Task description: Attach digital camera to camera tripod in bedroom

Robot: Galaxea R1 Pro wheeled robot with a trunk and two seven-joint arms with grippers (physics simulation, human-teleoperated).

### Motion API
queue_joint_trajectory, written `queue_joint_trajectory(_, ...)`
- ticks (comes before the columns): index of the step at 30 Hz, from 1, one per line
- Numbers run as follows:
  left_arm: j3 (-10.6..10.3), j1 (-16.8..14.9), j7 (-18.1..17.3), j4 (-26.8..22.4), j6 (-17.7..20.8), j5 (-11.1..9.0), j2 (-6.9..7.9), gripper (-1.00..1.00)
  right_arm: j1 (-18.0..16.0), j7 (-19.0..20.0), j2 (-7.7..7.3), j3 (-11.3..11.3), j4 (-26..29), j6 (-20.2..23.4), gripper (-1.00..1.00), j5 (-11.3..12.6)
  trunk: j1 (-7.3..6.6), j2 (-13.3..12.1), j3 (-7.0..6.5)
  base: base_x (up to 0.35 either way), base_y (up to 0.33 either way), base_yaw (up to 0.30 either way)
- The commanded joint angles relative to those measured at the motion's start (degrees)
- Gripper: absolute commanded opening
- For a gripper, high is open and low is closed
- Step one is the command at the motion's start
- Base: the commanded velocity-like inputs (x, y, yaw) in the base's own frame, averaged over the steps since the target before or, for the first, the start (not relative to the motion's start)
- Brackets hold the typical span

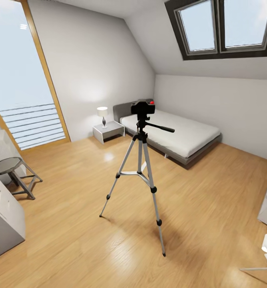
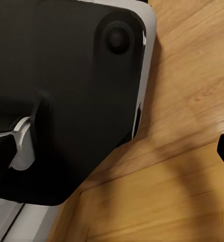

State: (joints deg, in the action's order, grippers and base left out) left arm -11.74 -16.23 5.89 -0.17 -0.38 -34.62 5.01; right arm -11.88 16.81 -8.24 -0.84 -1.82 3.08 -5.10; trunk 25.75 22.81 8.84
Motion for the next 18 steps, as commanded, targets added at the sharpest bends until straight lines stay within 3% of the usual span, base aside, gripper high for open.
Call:
queue_joint_trajectory(1,-0.48,-0.03,0.17,-0.02,-0.06,-0.42,-0.04,1.0,-0.07,0.12,-0.02,0.4,-0.06,-0.03,1.0,-0.53,0.03,0.11,0.02,0.0,0.0,0.0)
queue_joint_trajectory(7,-0.43,-0.03,0.12,0.05,-0.04,-0.52,-0.12,1.0,-0.07,-0.62,-0.02,1.85,-0.04,-0.15,1.0,-0.52,0.03,0.11,-0.53,0.0,0.0,0.0)
queue_joint_trajectory(18,-0.34,-0.02,0.17,0.2,0.6,-0.76,-0.7,1.0,-0.07,-4.12,0.12,2.43,-0.08,-0.66,1.0,-0.52,0.03,0.11,-1.54,0.0,0.0,0.0)
